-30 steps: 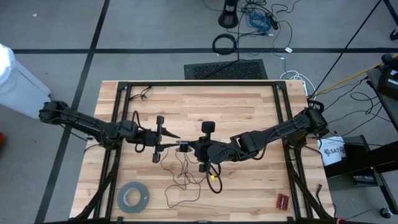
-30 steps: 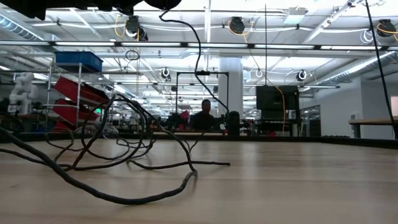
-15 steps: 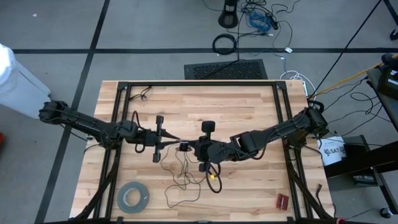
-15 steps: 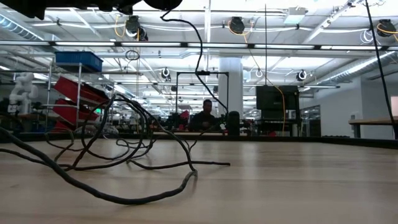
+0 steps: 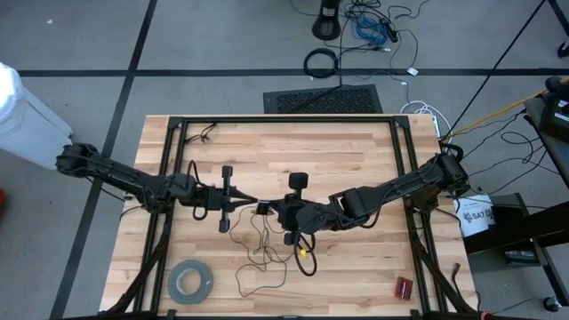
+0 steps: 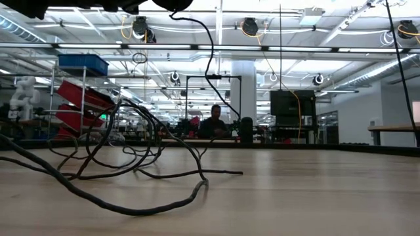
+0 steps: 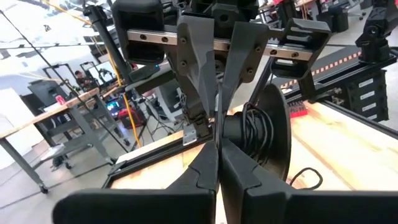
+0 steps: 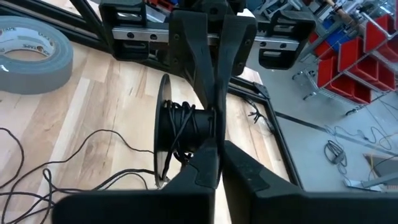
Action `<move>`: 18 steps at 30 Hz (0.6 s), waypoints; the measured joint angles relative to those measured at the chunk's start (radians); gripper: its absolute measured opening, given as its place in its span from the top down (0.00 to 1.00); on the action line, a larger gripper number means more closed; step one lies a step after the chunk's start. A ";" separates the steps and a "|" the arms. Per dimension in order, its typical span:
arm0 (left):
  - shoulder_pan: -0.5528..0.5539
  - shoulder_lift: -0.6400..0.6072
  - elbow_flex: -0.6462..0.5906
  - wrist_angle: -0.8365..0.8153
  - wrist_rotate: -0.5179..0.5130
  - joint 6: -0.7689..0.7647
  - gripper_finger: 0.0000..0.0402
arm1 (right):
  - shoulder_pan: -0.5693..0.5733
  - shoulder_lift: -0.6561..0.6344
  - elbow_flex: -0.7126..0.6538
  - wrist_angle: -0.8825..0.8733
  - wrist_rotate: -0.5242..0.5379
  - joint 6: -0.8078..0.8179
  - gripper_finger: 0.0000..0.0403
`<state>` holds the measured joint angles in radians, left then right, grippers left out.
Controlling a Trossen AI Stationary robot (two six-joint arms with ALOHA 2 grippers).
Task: Coil cords
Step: Uncoil the black wire from the spool
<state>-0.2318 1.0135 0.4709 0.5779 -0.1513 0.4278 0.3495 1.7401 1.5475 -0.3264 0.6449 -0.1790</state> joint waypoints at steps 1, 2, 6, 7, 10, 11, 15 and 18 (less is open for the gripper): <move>-0.004 -0.001 0.000 0.000 -0.004 0.004 0.99 | 0.006 0.000 0.000 -0.001 0.018 -0.001 0.94; -0.007 -0.003 0.000 -0.001 -0.006 0.009 0.99 | 0.014 -0.002 0.000 -0.007 0.038 -0.004 0.92; -0.033 -0.029 0.000 -0.004 -0.006 0.053 0.99 | 0.052 -0.038 0.000 -0.052 0.108 0.028 0.84; -0.042 -0.038 0.000 -0.004 -0.007 0.068 0.99 | 0.063 -0.053 0.000 -0.059 0.117 0.048 0.82; -0.077 -0.066 0.000 -0.006 -0.007 0.139 0.99 | 0.103 -0.084 0.000 -0.076 0.119 0.152 0.77; -0.092 -0.078 0.000 -0.011 -0.006 0.174 0.99 | 0.118 -0.085 0.000 -0.095 0.113 0.208 0.76; -0.158 -0.112 0.000 -0.019 -0.005 0.334 1.00 | 0.175 -0.048 0.000 -0.135 0.062 0.411 0.73; -0.199 -0.125 0.000 -0.018 -0.006 0.450 1.00 | 0.206 0.016 0.000 -0.080 0.063 0.484 0.72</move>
<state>-0.4305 0.8889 0.4713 0.5600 -0.1576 0.8773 0.5554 1.7559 1.5475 -0.4059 0.7074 0.3050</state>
